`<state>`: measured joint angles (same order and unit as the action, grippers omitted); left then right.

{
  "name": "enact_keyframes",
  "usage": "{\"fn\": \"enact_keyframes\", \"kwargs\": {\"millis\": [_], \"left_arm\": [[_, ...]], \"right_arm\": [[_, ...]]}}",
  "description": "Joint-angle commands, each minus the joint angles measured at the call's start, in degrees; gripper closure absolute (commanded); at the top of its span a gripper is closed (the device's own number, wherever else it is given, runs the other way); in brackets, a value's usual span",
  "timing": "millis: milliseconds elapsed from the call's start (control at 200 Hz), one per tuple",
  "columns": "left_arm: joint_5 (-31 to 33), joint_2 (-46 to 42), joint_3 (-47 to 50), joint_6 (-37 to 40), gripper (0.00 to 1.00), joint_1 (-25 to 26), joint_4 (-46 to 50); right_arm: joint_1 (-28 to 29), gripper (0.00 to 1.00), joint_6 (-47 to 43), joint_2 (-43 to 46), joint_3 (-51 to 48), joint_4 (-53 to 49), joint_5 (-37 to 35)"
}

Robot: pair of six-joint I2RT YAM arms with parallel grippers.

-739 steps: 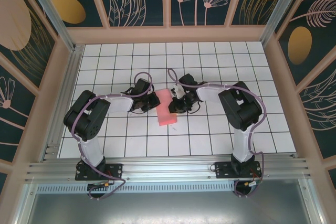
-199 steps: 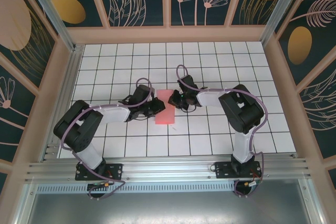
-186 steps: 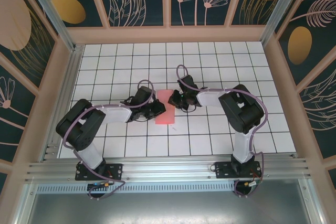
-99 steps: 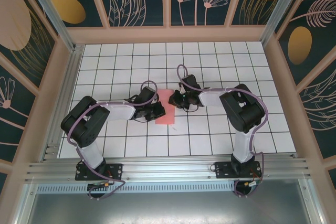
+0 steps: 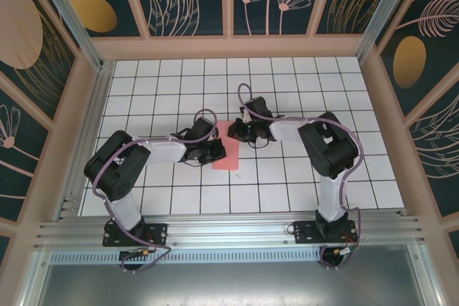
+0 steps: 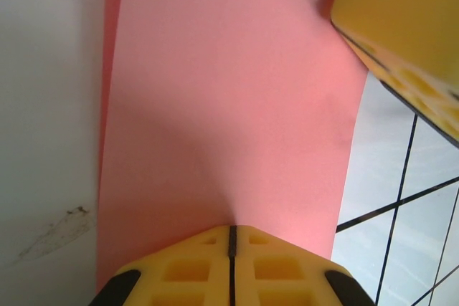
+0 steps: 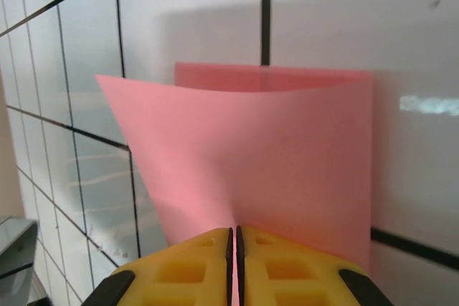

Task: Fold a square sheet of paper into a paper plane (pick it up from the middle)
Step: Fold the square sheet of paper in half at the center of the table.

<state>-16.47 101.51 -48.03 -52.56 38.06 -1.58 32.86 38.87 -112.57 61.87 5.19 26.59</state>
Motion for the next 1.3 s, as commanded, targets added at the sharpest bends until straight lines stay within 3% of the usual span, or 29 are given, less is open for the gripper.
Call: {"fn": "enact_keyframes", "kwargs": {"millis": [0,691,876,1061,1296], "left_arm": [[3.8,2.7,1.4,1.5,0.93,0.2,7.1],[4.1,2.7,2.5,3.1,0.93,0.2,8.3],[4.4,2.6,2.6,3.0,0.93,0.2,8.3],[4.7,2.5,1.8,2.6,0.93,0.1,8.1],[5.4,2.4,1.1,1.2,0.93,0.1,7.5]], "right_arm": [[-1.1,0.87,-1.8,-2.1,2.1,0.5,-1.7],[-8.7,0.87,-2.4,-9.1,8.2,-0.1,-4.7],[-12.1,0.87,-4.1,-8.6,10.7,0.8,-1.7],[-12.4,0.87,-6.6,-2.9,8.7,0.6,3.7],[-7.3,0.87,-3.6,6.2,-1.2,-2.3,5.0]]}}
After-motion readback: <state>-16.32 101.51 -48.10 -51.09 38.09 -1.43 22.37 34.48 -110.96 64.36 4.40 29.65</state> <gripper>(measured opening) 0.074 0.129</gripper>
